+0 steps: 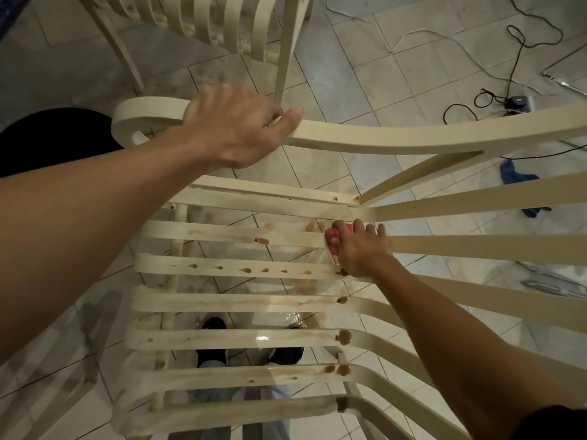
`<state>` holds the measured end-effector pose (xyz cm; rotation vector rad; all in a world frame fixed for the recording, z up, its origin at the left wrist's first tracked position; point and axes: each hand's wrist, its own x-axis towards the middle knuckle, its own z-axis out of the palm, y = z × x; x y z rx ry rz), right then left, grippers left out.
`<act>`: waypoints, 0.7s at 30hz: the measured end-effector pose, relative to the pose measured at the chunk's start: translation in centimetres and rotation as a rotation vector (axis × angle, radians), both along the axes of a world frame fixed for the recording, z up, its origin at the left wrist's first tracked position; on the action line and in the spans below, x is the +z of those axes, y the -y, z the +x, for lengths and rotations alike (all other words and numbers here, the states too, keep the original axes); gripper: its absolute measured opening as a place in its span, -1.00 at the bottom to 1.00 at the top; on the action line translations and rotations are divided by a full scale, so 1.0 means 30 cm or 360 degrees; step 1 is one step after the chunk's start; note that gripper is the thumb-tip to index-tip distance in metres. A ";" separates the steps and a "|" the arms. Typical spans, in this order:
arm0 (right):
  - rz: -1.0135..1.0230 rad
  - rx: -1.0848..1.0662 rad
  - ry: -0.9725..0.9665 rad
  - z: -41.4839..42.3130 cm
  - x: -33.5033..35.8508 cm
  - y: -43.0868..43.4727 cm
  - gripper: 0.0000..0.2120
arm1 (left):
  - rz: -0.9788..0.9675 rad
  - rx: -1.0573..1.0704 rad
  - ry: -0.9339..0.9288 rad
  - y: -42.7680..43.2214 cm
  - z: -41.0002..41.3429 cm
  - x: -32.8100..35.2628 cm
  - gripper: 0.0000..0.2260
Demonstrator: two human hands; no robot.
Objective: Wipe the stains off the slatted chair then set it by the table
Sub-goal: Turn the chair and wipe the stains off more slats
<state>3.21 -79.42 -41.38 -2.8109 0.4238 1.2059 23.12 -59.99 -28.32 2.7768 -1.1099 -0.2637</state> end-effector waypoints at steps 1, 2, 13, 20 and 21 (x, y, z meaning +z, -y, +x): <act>-0.0037 0.0019 -0.0039 0.008 0.004 0.006 -0.58 | 0.0001 0.0003 0.0001 0.000 0.000 -0.001 -0.39; -0.0043 0.0010 -0.0059 0.017 0.004 0.003 -0.59 | 0.0001 0.0007 -0.0001 0.000 -0.001 -0.001 -0.39; 0.0228 -0.0210 0.0168 0.033 -0.023 -0.111 -0.66 | -0.0028 0.0022 0.0033 0.003 -0.004 -0.005 -0.38; 0.0329 -0.0196 0.0213 0.079 -0.035 -0.220 -0.66 | -0.0029 0.0015 0.0025 -0.002 0.000 -0.015 -0.37; 0.0381 -0.0182 0.0241 0.078 -0.035 -0.225 -0.65 | -0.0024 0.0014 0.0028 -0.001 -0.001 -0.015 -0.38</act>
